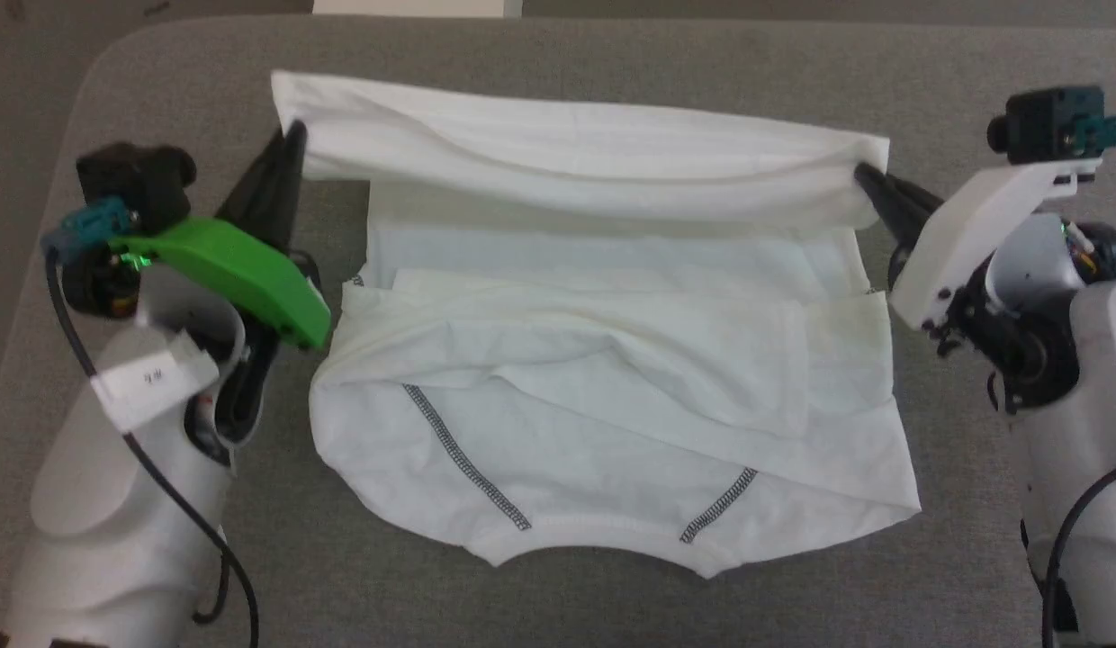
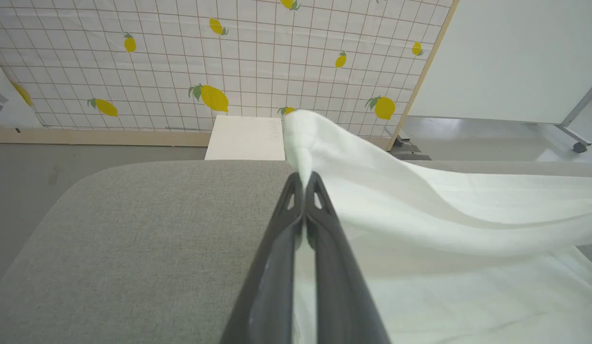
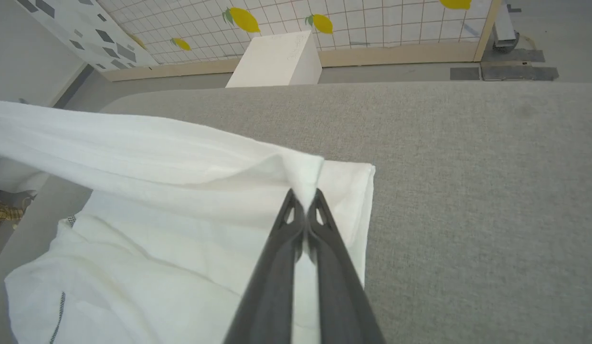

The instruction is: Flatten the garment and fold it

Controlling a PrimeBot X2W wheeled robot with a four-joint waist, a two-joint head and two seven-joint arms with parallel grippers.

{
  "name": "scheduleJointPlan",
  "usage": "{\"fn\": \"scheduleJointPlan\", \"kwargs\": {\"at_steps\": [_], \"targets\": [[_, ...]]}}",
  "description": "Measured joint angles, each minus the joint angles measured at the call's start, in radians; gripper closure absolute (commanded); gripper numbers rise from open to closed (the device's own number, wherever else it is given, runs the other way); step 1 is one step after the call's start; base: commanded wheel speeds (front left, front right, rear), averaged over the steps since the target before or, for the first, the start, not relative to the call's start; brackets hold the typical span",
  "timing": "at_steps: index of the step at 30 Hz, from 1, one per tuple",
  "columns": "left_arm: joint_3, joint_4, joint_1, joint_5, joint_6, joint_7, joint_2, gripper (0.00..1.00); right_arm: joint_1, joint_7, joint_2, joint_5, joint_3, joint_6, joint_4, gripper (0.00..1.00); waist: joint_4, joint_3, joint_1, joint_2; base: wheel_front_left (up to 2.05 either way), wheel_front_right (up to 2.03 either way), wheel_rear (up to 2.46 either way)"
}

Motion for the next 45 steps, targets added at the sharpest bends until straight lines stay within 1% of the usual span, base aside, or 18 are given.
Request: {"fn": "scheduleJointPlan", "kwargs": {"at_steps": [4,8,15,20,23,25,29,32,33,34,35,38,41,43,45], "targets": [[0.003,-0.090,0.164,-0.031,0.038,-0.011,-0.002,1.00,0.132,0.013,0.010,0.022,-0.007,0.000,-0.049,1.00,-0.004,-0.064,0.0000,0.0000,0.00,0.00,0.00],[0.012,-0.152,0.303,-0.044,0.079,-0.021,-0.006,1.00,0.236,0.018,0.036,0.040,-0.030,0.000,-0.094,1.00,-0.010,-0.114,0.0000,0.0000,0.00,0.00,0.00],[0.018,-0.222,0.494,-0.091,0.128,-0.030,-0.014,1.00,0.375,0.040,0.064,0.044,-0.098,0.000,-0.152,1.00,-0.022,-0.175,0.0000,0.0000,0.00,0.00,0.00],[0.020,-0.235,0.579,-0.101,0.165,-0.028,-0.019,1.00,0.455,0.075,0.075,0.037,-0.115,0.000,-0.173,1.00,-0.026,-0.196,0.0000,0.0000,0.00,0.00,0.00],[0.017,-0.225,0.609,-0.112,0.175,-0.011,-0.025,1.00,0.501,0.093,0.087,0.028,-0.115,0.000,-0.174,1.00,-0.025,-0.203,0.0000,0.0000,0.00,0.00,0.00],[0.012,-0.207,0.619,-0.123,0.178,0.008,-0.027,1.00,0.523,0.101,0.093,0.019,-0.115,0.000,-0.170,1.00,-0.024,-0.206,0.0000,0.0000,0.00,0.00,0.00],[0.012,-0.157,0.632,-0.161,0.202,0.059,-0.036,1.00,0.544,0.118,0.094,-0.020,-0.109,0.000,-0.154,1.00,-0.026,-0.211,0.0000,0.0000,0.00,0.00,0.00],[0.008,-0.135,0.640,-0.169,0.210,0.080,-0.045,1.00,0.557,0.140,0.096,-0.024,-0.106,0.000,-0.145,1.00,-0.026,-0.215,0.0000,0.0000,0.00,0.00,0.00],[0.008,-0.131,0.640,-0.177,0.213,0.088,-0.046,0.68,0.563,0.147,0.097,-0.025,-0.103,0.000,-0.143,1.00,-0.026,-0.217,0.0000,0.0000,0.00,0.00,0.00],[0.008,-0.126,0.640,-0.180,0.215,0.094,-0.046,0.00,0.567,0.155,0.096,-0.026,-0.098,0.000,-0.144,0.67,-0.025,-0.219,0.0000,0.0000,0.00,0.00,0.00],[0.008,-0.117,0.640,-0.181,0.216,0.100,-0.047,0.00,0.570,0.163,0.096,-0.026,-0.092,0.000,-0.145,0.00,-0.025,-0.221,0.0000,0.0000,0.00,0.00,0.00],[0.008,-0.097,0.641,-0.189,0.229,0.131,-0.041,0.00,0.584,0.187,0.095,-0.016,-0.086,0.000,-0.158,0.00,-0.024,-0.232,0.0000,0.0000,0.00,0.00,0.00],[0.017,-0.098,0.642,-0.206,0.243,0.160,-0.029,0.00,0.607,0.229,0.087,0.014,-0.087,0.000,-0.201,0.00,-0.021,-0.246,0.0000,0.0000,0.00,0.00,0.00],[0.043,-0.110,0.649,-0.215,0.263,0.160,-0.014,0.00,0.618,0.251,0.087,0.055,-0.113,0.000,-0.244,0.00,-0.018,-0.257,0.0000,0.0000,0.00,0.00,0.00],[0.082,-0.147,0.658,-0.216,0.287,0.143,0.006,0.00,0.618,0.261,0.088,0.082,-0.167,0.000,-0.296,0.00,-0.016,-0.267,0.0000,0.0000,0.00,0.00,0.00]]}}
